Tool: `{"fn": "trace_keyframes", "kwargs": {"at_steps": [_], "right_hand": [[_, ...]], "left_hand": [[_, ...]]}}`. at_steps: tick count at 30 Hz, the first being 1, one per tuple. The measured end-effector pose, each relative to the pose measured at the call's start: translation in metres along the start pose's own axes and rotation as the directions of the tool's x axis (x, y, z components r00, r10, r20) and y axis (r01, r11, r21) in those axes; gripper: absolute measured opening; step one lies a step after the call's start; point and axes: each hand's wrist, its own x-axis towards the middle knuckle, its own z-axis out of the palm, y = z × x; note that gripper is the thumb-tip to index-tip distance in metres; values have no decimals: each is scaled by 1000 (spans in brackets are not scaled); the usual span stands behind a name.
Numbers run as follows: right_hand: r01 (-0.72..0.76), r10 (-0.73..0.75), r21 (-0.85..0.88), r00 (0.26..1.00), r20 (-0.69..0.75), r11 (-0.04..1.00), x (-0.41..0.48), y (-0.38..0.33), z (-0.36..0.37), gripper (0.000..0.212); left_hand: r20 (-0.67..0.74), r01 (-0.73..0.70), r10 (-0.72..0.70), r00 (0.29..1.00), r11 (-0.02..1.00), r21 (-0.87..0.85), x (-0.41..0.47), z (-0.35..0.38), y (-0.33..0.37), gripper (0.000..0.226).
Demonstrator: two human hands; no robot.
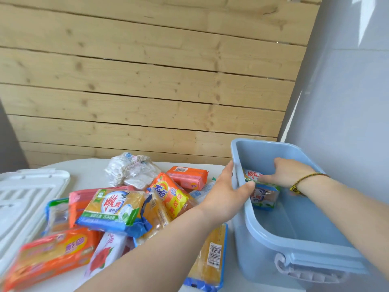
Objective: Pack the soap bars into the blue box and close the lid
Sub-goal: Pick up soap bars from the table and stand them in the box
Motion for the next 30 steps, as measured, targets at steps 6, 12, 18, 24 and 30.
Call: {"fn": "trace_keyframes", "kwargs": {"at_steps": [6,12,18,24,30], "right_hand": [[124,-51,402,981,-188,907,-24,-7,-34,27],[399,-250,488,905,-343,776,-70,-66,-63,9],[589,-586,371,799,-135,718,-115,-154,-48,46],[719,-733,146,674,91,679,-127,-228,4,90],[727,-731,-138,682,25,673,-123,-260,35,86]], "left_hand": [[-71,-159,185,980,947,281,-56,-47,-15,40],[-308,-134,383,871,787,602,-105,-107,-49,34],[-586,165,261,767,802,573,-131,-145,-95,64],[-649,297,152,746,795,529,-144,-186,-129,62],[-512,333,129,849,622,709,-146,-185,-149,95]]}}
